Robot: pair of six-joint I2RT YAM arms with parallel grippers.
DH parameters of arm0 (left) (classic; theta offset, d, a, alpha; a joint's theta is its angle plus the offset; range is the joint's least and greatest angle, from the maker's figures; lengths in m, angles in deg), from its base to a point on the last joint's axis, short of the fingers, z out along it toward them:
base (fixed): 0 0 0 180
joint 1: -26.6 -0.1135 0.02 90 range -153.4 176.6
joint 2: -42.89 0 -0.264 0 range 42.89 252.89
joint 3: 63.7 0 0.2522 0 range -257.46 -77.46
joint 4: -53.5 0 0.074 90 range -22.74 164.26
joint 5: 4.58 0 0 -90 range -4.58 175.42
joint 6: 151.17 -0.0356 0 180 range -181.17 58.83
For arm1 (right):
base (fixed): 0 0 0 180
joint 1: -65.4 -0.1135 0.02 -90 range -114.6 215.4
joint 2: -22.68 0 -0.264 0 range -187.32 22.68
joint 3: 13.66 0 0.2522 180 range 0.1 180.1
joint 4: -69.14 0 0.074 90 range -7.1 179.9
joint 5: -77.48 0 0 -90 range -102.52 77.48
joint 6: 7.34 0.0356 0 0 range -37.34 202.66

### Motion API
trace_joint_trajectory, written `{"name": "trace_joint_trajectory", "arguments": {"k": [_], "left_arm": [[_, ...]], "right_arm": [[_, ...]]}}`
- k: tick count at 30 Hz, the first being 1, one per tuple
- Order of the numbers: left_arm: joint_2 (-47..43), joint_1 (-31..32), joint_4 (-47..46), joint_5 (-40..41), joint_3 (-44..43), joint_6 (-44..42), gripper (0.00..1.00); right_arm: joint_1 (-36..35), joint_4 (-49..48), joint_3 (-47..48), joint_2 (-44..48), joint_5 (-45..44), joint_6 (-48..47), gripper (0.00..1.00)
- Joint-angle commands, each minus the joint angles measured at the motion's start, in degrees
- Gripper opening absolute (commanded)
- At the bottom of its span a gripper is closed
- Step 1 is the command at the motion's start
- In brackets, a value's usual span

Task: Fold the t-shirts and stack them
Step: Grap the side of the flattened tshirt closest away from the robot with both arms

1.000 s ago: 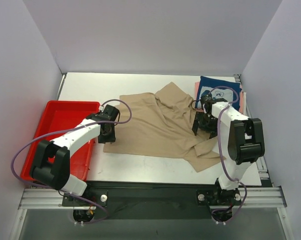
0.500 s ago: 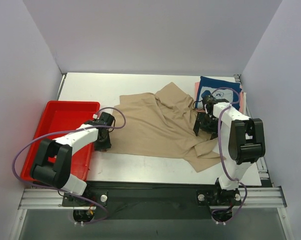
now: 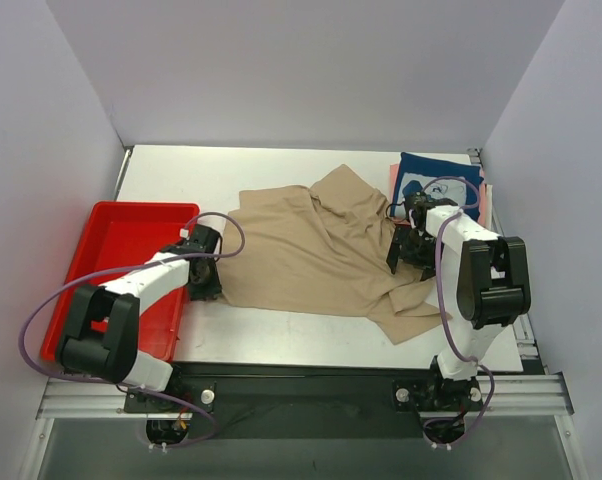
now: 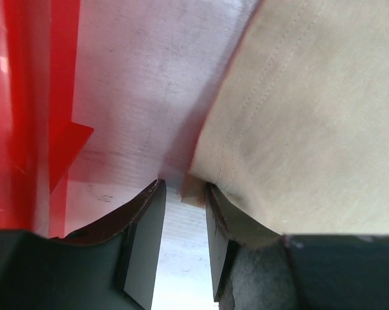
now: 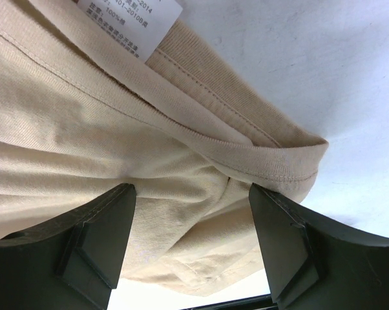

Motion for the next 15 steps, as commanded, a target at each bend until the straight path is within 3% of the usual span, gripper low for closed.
{"name": "trace_joint_trajectory", "arguments": {"k": [1, 9, 15], "left_arm": [[-1.8, 0.0, -2.0, -3.2, 2.0, 2.0, 0.42], [-4.8, 0.0, -1.3, -3.9, 3.2, 3.2, 0.42], [-1.8, -0.1, -4.0, -6.0, 4.3, 2.4, 0.41]], "right_arm": [[0.4, 2.9, -0.1, 2.7, -0.8, 0.8, 0.73], [0.3, 3.0, -0.6, 2.6, -0.1, 0.8, 0.73], [0.4, 2.9, -0.4, 2.4, 0.4, 0.8, 0.73]]}}
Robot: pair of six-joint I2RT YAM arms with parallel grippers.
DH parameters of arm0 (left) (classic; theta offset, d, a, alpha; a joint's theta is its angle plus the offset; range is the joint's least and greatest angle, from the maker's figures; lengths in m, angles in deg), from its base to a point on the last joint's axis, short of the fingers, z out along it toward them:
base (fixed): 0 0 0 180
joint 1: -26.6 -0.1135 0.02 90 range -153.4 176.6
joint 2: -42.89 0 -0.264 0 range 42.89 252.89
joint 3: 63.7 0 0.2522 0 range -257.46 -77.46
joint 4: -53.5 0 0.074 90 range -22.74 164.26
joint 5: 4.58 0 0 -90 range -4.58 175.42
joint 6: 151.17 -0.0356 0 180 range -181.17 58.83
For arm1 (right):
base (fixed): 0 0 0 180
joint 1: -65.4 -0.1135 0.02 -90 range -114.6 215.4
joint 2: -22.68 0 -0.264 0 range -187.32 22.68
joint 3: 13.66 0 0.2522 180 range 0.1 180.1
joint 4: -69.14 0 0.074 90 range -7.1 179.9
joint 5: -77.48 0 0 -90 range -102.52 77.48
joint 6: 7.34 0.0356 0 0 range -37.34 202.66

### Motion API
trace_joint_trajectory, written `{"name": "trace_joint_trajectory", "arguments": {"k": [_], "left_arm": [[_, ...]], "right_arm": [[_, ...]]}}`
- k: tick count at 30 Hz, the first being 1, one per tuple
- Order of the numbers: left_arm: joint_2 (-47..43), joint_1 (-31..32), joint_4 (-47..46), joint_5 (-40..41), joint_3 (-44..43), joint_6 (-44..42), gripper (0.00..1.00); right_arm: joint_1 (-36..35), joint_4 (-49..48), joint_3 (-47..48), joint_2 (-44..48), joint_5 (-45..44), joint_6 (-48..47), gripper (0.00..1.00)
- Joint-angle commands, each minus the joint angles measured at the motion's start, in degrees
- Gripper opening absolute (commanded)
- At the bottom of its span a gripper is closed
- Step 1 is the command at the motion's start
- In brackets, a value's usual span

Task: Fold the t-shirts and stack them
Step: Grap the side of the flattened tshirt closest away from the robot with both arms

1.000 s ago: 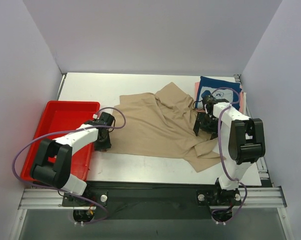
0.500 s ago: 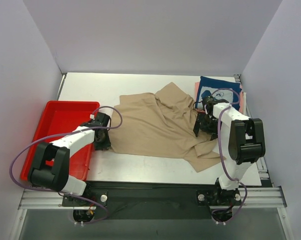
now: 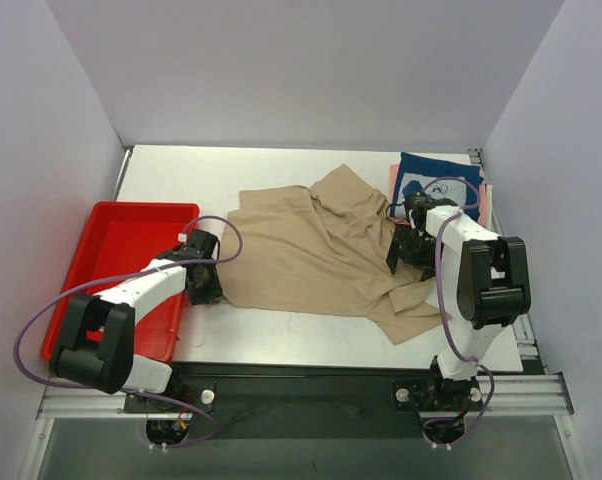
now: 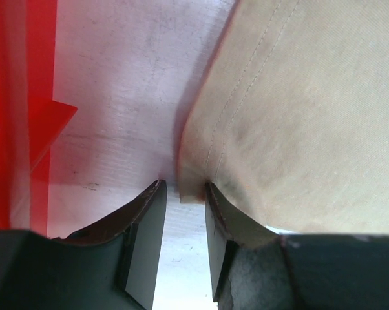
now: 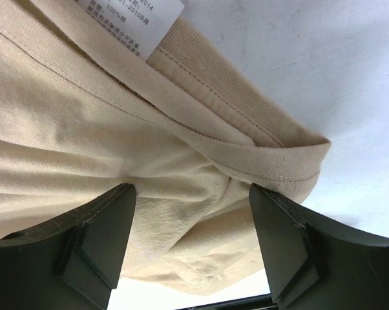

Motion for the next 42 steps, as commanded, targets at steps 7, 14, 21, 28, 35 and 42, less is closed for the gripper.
{"name": "trace_joint_trajectory", "arguments": {"k": [7, 14, 21, 28, 35, 42], "left_arm": [[5.9, -0.7, -4.8, -5.7, 1.2, -0.4, 0.09], [2.8, -2.2, -1.7, -5.2, -2.2, -0.9, 0.00], [-2.8, -8.6, 2.0, -5.7, -11.1, -3.1, 0.00], [0.2, -13.7, 0.9, -8.1, -17.2, -6.1, 0.00], [2.6, -13.8, 0.9, -10.7, -21.3, -6.9, 0.00], [3.0, -13.8, 0.8, -11.9, -19.9, -6.9, 0.00]], "right_arm": [[0.3, 2.9, -0.6, 2.9, 0.4, 0.7, 0.72], [0.0, 3.1, 0.1, 4.2, 0.5, 0.8, 0.72], [-1.6, 3.9, 5.6, 2.0, 2.5, 0.8, 0.72], [-2.3, 6.4, 16.8, -4.8, 3.7, 0.2, 0.72], [-1.8, 9.8, 15.6, 0.5, 3.4, -1.5, 0.72], [-1.9, 9.4, -2.1, 11.6, 5.7, 0.9, 0.72]]}}
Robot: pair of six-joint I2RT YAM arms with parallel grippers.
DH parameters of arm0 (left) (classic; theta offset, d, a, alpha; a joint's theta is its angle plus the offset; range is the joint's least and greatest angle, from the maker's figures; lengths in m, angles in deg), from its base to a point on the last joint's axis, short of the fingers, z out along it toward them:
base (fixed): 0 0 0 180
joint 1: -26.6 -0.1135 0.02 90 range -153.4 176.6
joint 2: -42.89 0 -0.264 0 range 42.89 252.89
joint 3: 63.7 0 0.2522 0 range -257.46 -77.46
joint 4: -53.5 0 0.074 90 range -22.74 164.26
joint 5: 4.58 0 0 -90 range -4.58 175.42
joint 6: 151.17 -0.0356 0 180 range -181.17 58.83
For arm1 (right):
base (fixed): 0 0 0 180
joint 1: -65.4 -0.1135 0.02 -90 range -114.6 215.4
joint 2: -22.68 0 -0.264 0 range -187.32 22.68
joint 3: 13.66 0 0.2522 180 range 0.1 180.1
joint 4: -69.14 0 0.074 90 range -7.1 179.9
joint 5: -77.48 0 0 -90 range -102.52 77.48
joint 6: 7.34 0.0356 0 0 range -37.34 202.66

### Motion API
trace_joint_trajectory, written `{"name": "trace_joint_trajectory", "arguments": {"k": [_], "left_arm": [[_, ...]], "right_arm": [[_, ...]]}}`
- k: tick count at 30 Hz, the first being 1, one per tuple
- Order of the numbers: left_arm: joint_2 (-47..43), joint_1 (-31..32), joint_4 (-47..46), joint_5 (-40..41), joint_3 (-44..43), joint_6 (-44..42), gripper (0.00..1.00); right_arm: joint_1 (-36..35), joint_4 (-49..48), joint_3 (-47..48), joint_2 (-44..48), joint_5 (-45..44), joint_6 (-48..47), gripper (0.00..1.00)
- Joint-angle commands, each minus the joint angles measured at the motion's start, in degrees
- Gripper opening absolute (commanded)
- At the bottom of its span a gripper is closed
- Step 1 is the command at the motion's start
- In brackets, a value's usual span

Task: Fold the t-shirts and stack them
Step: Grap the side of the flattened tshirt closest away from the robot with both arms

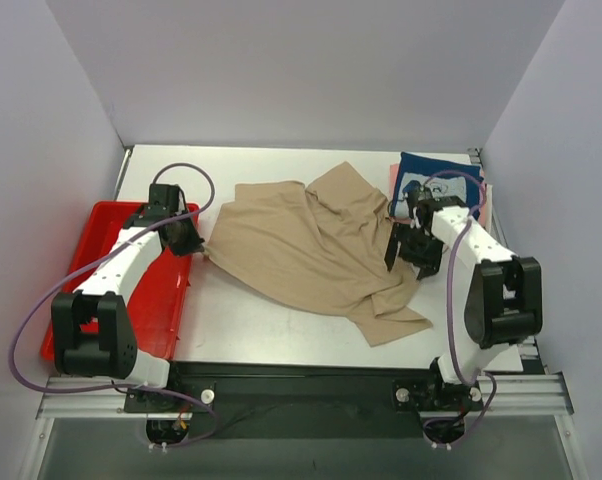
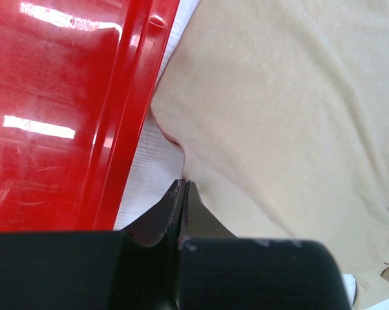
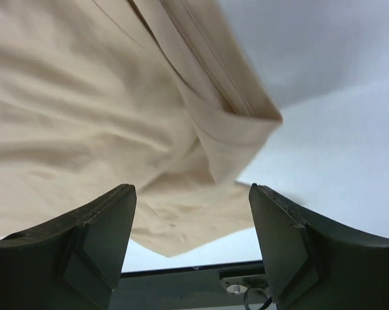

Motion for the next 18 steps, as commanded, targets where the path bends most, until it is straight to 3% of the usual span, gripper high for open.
{"name": "trace_joint_trajectory", "arguments": {"k": [1, 7, 9, 12, 13, 14, 18], "left_arm": [[0.1, -0.3, -1.0, -1.4, -0.5, -0.8, 0.00], [0.4, -0.3, -1.6, -2.2, 0.0, -1.0, 0.00], [0.6, -0.3, -1.7, -2.2, -0.5, -1.2, 0.00], [0.7, -0.3, -1.5, -2.0, -2.2, -1.5, 0.00], [0.8, -0.4, -1.2, -1.8, -2.9, -1.7, 0.00], [0.8, -0.6, -0.5, -1.2, -3.7, -2.0, 0.00], [1.0, -3.1, -0.2, -0.4, -6.5, -2.8, 0.00]], "right_arm": [[0.1, 3.3, -6.9, 4.8, 0.9, 1.5, 0.72], [0.4, -0.5, -7.1, 1.3, 0.9, 1.9, 0.71], [0.5, -0.3, -4.7, -2.0, 1.5, 1.5, 0.60], [1.0, 0.3, -2.3, -3.6, 2.3, 1.2, 0.33], [1.1, 0.7, -1.4, -3.3, 2.3, 1.0, 0.22], [1.2, 1.3, -0.4, -3.1, 1.6, 0.6, 0.02], [2.6, 6.1, 6.3, -1.6, -2.5, -1.3, 0.00]]}}
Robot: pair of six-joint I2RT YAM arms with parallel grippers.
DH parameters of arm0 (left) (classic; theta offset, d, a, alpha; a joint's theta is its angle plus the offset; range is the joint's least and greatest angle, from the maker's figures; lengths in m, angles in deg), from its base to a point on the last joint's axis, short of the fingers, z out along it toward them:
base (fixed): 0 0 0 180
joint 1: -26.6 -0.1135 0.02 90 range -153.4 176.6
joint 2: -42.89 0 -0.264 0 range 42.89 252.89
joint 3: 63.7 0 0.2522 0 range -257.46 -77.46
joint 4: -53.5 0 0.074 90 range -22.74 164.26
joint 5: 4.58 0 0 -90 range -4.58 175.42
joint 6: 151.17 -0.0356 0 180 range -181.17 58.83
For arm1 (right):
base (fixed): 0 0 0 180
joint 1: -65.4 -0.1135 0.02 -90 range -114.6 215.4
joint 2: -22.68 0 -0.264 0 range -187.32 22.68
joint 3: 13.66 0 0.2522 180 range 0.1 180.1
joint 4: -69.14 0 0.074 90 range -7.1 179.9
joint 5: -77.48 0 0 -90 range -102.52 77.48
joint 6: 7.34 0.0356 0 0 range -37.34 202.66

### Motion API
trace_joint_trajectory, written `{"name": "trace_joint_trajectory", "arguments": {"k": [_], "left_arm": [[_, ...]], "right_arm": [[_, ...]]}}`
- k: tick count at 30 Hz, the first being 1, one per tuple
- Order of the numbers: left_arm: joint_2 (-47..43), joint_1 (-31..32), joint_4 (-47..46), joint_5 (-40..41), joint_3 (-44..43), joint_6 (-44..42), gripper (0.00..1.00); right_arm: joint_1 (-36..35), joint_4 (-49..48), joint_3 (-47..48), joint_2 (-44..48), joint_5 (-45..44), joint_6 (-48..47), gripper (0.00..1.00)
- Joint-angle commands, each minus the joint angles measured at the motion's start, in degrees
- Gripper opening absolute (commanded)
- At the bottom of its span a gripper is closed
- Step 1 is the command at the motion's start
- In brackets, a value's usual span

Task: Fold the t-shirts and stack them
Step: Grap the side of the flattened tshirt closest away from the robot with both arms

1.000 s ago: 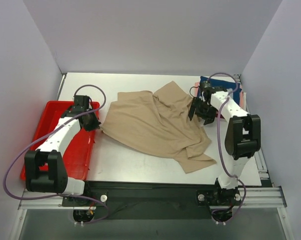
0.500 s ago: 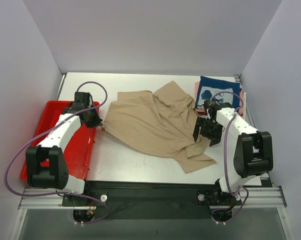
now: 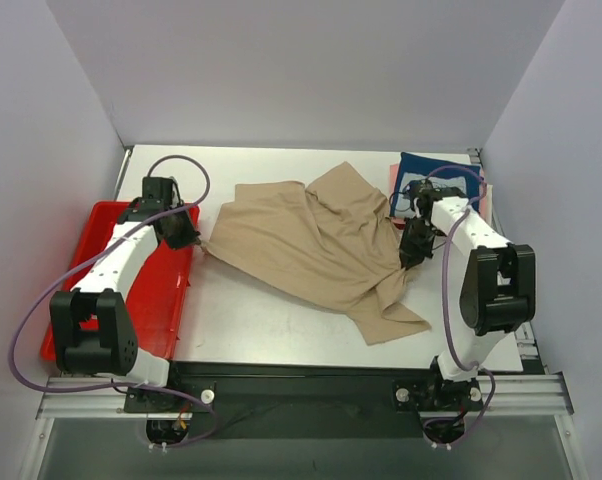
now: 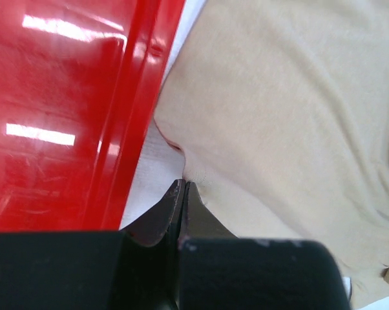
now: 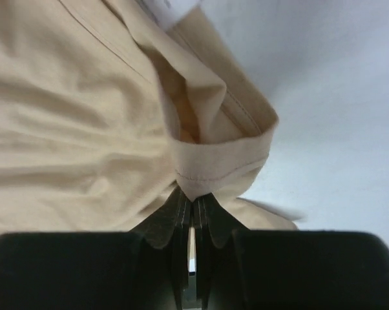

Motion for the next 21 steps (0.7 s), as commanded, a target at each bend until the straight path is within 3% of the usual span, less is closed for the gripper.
{"name": "trace_joint_trajectory", "arguments": {"k": [1, 3, 4, 6, 7, 10, 15, 21], "left_arm": [[0.2, -2.7, -0.9, 0.6, -5.0, -2.0, 0.00], [0.9, -2.9, -1.2, 0.3, -5.7, -2.4, 0.00], [1.3, -5.5, -1.5, -0.1, -6.5, -2.6, 0.00], [2.4, -6.0, -2.7, -1.9, -7.0, -2.7, 0.00], [2.7, -6.1, -3.4, -2.7, -7.2, -2.7, 0.00], [4.4, -5.9, -4.4, -6.4, -8.1, -2.5, 0.00], [4.8, -5.8, -5.8, -7.2, -7.8, -2.0, 0.00], [5.6, -5.8, -6.1, -7.9, -7.5, -2.0, 0.00]], "right_arm": [[2.7, 5.4, 8.0, 2.6, -3.9, -2.0, 0.00], [4.6, 5.5, 10.5, 2.4, -4.0, -2.1, 0.00], [6.5, 5.6, 14.0, 1.3, -3.5, -2.2, 0.06], [8.3, 5.9, 16.1, -1.3, -2.2, -2.8, 0.21], [8.6, 6.4, 17.0, -2.0, -2.1, -3.1, 0.37], [8.5, 8.0, 17.3, -1.1, -1.2, -3.5, 0.55], [7.0, 7.9, 4.2, 8.5, 5.5, -4.6, 0.55], [-2.3, 8.0, -11.1, 16.7, 7.3, 0.2, 0.48]]}}
